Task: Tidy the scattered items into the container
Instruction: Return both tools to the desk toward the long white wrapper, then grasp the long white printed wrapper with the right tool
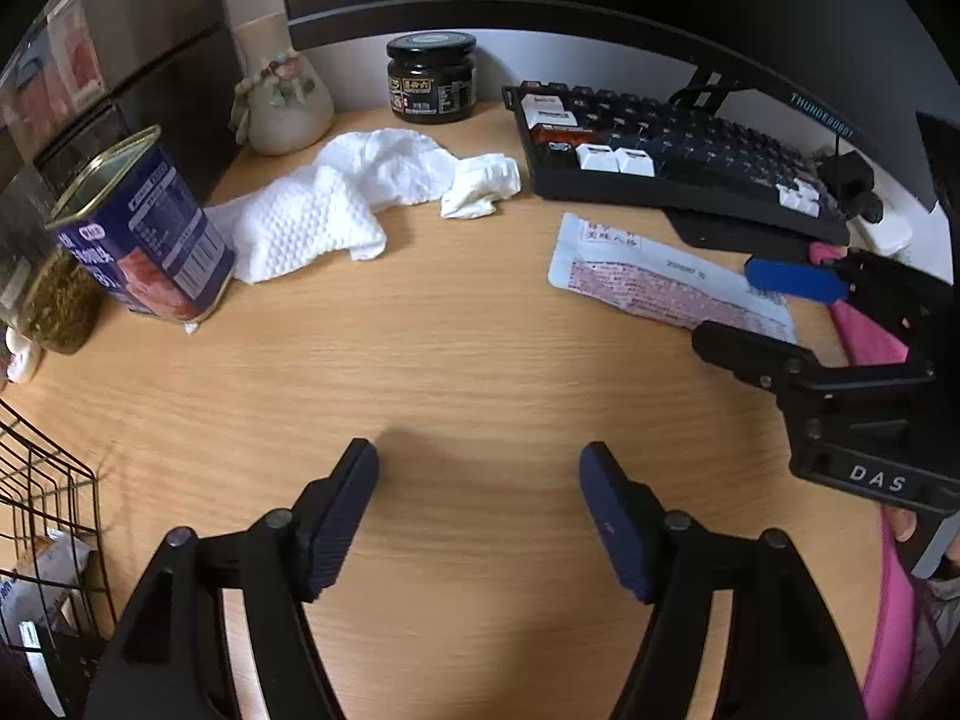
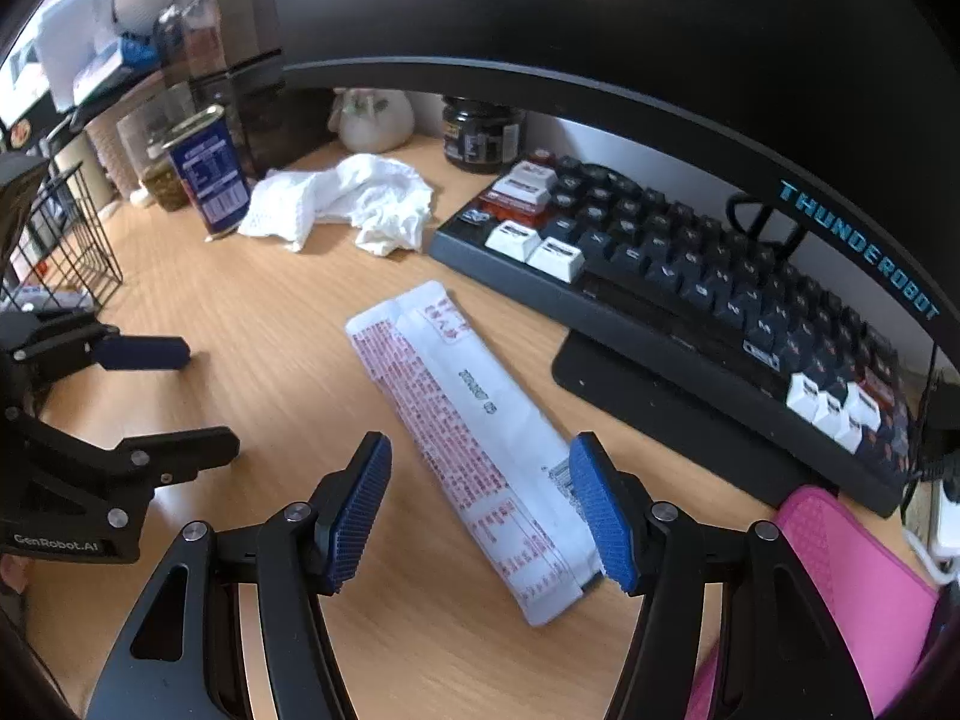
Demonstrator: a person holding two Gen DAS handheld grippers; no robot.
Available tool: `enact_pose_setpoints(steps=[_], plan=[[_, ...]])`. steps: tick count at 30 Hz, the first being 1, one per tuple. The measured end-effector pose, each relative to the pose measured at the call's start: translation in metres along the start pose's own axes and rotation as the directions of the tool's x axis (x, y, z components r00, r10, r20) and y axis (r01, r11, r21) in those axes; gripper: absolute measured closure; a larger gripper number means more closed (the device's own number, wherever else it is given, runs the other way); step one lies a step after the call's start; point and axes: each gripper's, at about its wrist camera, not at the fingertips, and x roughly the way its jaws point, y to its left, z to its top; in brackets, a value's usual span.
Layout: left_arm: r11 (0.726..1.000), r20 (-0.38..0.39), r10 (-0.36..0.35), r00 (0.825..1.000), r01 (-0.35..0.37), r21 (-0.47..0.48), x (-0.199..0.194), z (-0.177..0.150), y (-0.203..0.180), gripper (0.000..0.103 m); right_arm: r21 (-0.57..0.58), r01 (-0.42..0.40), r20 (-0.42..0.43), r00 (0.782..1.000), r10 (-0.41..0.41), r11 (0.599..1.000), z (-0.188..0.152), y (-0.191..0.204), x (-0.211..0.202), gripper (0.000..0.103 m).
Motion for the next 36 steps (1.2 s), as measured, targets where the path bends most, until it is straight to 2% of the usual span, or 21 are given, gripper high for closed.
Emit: enact_pose_setpoints(steps=[6,11,15,21,34,36], plan=[[1.0,-0.004,0.006,1.0,-0.006,-0.002,-0.002,-0.004,0.002,0.027,-0.016,-0.035,-0.002,0.999,0.035,0.999,-0.004,0.011,-0.003,0.041],[1.0,-0.017,0.015,1.0,-0.015,-0.027,-0.008,-0.012,0.011,0.027,-0.068,-0.069,-0.024,0.997,0.067,0.995,-0.021,0.042,-0.018,0.041],[0.998,-0.02,-0.007,1.0,0.006,-0.058,-0.012,-0.017,0.017,0.027,-0.075,-0.116,-0.027,0.993,0.114,0.99,-0.031,0.055,-0.031,0.041],[0.998,-0.019,0.008,1.0,-0.009,-0.056,-0.01,-0.016,0.011,0.027,-0.033,-0.054,0.017,0.998,0.054,0.998,-0.022,0.034,-0.037,0.041],[1.0,0.01,0.015,1.0,-0.015,-0.018,0.003,0.0,-0.014,0.021,-0.034,-0.018,-0.037,0.999,0.017,0.999,-0.006,0.013,0.006,0.042],[1.0,0.012,0.016,1.0,-0.016,-0.018,0.004,0.0,-0.014,0.02,-0.018,-0.029,-0.03,0.999,0.029,0.999,-0.007,0.011,0.007,0.047]])
